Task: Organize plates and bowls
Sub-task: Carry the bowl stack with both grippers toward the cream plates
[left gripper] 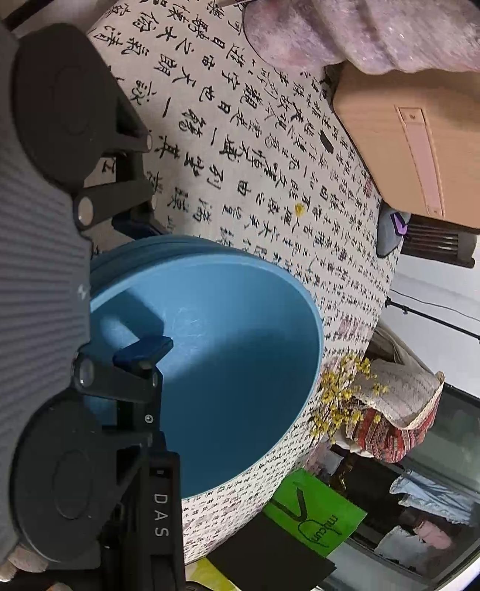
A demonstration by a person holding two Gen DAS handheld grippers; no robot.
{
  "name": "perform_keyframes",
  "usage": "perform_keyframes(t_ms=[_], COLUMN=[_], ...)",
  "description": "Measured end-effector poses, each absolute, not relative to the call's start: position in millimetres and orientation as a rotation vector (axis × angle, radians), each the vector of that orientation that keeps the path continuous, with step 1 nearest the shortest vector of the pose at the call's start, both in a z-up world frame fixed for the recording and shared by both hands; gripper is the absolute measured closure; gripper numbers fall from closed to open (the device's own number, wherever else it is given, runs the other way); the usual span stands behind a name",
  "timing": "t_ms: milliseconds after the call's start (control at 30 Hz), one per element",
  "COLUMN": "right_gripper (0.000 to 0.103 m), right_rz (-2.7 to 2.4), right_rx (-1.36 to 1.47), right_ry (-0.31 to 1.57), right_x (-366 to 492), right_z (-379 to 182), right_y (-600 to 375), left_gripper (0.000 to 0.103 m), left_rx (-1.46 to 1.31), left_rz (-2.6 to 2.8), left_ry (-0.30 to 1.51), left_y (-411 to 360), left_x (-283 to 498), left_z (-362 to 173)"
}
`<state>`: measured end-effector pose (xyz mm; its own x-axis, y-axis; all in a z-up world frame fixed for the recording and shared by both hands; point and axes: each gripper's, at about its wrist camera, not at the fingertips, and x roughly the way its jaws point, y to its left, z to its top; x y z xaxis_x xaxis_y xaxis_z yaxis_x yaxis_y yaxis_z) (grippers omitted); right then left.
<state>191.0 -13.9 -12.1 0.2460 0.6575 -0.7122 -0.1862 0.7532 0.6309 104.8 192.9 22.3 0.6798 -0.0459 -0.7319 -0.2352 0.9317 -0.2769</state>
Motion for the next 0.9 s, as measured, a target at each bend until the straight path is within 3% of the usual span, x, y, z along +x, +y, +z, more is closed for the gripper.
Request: perform_keyframes(t_ms=[900], right_gripper=[0.059], right_rz=[0.569], right_rx=[0.500], right_ry=[1.129], right_x=[155], right_z=[13], right_y=[-99], left_gripper=[0.049], left_rx=[-0.304], left_rz=[0.054], left_ry=[0.781], left_y=[129], left_x=[90], left_z=[44])
